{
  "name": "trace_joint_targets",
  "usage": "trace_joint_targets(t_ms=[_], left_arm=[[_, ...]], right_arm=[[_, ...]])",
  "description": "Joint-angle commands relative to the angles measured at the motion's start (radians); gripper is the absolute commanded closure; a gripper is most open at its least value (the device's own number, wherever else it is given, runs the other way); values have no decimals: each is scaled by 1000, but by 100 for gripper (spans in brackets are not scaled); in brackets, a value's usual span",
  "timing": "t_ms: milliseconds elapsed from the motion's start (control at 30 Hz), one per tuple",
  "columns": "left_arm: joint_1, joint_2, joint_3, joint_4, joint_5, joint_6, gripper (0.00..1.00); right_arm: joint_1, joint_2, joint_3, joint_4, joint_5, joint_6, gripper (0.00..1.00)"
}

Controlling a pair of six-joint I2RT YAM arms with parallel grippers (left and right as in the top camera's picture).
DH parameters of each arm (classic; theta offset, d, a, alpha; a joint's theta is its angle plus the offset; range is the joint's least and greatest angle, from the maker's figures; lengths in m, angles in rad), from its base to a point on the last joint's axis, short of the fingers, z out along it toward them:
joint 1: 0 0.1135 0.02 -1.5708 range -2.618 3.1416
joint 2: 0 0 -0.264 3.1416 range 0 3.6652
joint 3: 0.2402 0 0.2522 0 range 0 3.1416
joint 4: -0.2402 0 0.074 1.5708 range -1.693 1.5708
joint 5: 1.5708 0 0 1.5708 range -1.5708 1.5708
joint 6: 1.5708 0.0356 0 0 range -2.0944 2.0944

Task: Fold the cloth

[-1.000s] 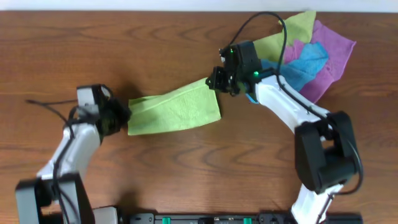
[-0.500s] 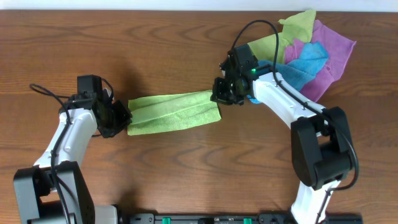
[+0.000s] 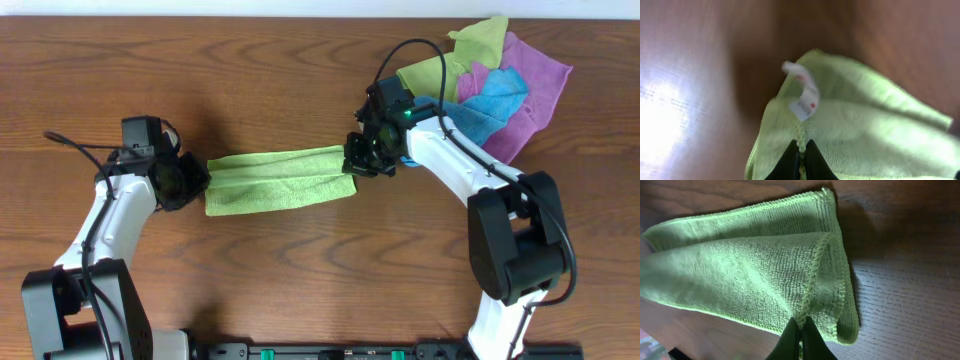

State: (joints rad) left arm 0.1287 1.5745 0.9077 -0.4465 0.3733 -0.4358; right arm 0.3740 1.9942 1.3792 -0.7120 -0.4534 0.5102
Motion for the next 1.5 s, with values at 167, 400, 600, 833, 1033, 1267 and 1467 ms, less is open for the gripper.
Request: trace_joint_targets(t_ms=[167, 400, 600, 833, 1033, 1267, 1467], left_arm=[[2, 15, 11, 119, -9, 18, 94], [2, 107, 11, 134, 47, 22, 94], [2, 119, 11, 90, 47, 40, 94], [2, 111, 16, 28, 73, 49, 30], [0, 5, 57, -53, 91, 108, 61], [-64, -24, 56, -38, -62, 116, 94], [-146, 90, 56, 23, -93, 114, 94]], right_arm=[[-6, 4, 16, -26, 2, -17, 98], [-6, 4, 16, -45, 18, -17, 98], [-6, 4, 16, -68, 38, -17, 94], [-19, 1, 16, -85, 38, -18, 30], [-73, -40, 72, -92, 30, -19, 98], [18, -64, 85, -2, 194, -139, 98], [91, -9, 85, 11, 274, -160, 98]])
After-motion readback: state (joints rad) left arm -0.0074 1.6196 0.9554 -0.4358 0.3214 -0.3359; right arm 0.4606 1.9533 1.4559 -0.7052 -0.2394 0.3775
